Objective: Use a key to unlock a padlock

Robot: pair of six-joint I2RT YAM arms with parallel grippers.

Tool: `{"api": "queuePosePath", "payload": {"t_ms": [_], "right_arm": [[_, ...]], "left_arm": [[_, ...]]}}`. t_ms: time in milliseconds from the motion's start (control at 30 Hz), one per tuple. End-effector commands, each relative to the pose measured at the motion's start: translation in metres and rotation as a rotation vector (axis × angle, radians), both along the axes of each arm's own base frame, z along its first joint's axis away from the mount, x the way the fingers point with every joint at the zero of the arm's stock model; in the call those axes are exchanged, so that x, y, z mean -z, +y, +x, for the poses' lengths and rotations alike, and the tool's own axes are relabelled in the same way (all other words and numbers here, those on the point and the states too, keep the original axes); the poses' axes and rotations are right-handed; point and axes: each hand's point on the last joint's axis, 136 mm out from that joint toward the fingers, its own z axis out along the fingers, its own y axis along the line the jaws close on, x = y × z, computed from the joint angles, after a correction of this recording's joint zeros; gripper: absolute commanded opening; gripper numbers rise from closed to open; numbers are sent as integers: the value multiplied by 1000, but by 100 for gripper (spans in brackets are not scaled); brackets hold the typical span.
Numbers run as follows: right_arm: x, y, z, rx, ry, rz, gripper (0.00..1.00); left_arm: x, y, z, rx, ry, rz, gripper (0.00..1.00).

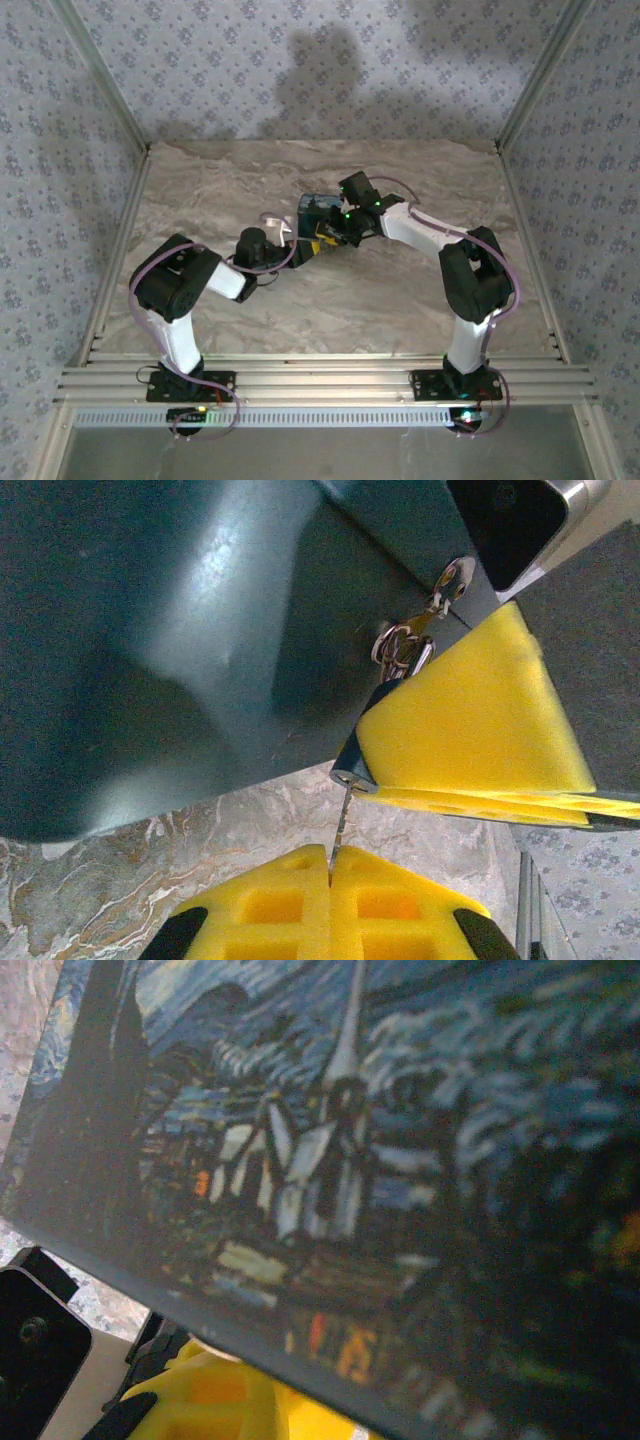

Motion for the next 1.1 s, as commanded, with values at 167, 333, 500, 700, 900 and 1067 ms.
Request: {"api": "queuePosePath", "payload": {"t_ms": [167,333,500,700,900,1067], "right_arm": [[13,22,-55,-172,111,-31,0],[7,26,-61,-214,113,-10,0],[-7,32,-65,-263,117,27,0],[-12,26,-65,-288,125,26,0],[-9,24,-65,-288,149,18,0],[-2,31,-58,-257,154,30,0]], "left_arm": [[-156,-18,2,85,-410,-290,0],[-164,-12,-2,112,-438,-286,0],[-158,-7,-9,137,-441,-274,0],[-156,0,-7,150,-393,-209,0],[-142,4,-1,126,-331,-89,0],[-141,3,0,111,-308,-92,0]]}}
